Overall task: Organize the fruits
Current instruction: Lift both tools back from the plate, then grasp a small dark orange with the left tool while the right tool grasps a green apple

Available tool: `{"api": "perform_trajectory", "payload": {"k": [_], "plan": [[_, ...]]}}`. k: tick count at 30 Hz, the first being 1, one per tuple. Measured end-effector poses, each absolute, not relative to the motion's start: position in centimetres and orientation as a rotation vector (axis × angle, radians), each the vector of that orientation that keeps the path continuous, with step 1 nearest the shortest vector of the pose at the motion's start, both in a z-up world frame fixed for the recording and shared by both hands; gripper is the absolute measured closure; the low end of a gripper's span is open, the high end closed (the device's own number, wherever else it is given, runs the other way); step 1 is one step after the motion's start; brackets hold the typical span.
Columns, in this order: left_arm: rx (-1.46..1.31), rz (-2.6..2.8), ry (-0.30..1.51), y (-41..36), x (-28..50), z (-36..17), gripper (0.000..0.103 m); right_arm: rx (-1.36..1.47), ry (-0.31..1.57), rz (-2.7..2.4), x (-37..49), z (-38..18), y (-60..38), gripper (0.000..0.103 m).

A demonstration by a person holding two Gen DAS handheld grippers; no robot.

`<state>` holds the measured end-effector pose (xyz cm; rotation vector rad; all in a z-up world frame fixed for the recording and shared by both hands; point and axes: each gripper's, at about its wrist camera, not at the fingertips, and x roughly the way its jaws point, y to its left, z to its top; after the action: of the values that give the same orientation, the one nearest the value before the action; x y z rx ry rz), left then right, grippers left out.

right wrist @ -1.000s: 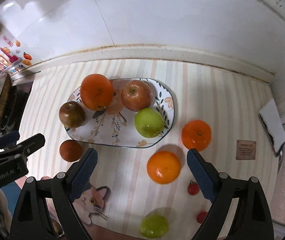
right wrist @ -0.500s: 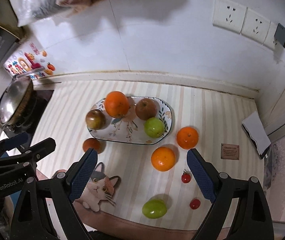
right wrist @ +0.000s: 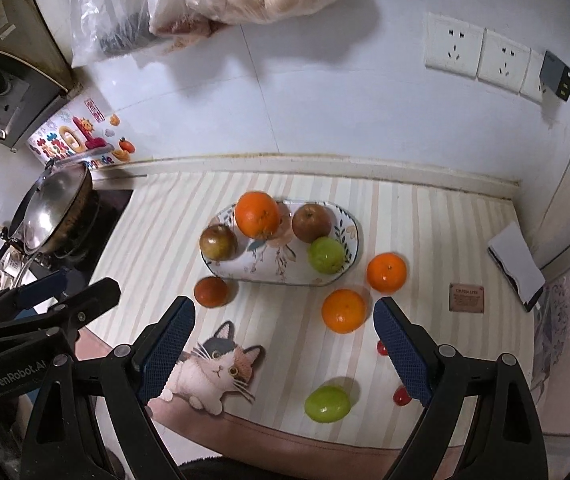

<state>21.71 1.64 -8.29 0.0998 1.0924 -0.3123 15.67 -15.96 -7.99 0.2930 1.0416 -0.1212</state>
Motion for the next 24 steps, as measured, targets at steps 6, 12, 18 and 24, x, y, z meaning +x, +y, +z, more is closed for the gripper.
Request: {"api": "perform_trajectory", "payload": {"k": [6,12,18,24], "plan": [[0.133,-0.257,1.177,2.0,22.1,-12.9,0.017,0.388,1.194,-0.144,15.4,-14.8,-17.6,0.01],[0.18,-0.183,1.318,2.8,22.7,-20.0,0.017,0.529,1.411,-0.193,14.3,-25.6,-19.4,0.01],[0.183,-0.143,1.422,3.8,23.6,-24.9,0.017,0.644,1.543,-0.234,13.5,-33.4,-19.8,0.017],[0.176,-0.144,1.416,3.3,26.7,-26.1,0.017,0.587,1.499,-0.235,14.3,-34.2,-18.6,0.044]]}}
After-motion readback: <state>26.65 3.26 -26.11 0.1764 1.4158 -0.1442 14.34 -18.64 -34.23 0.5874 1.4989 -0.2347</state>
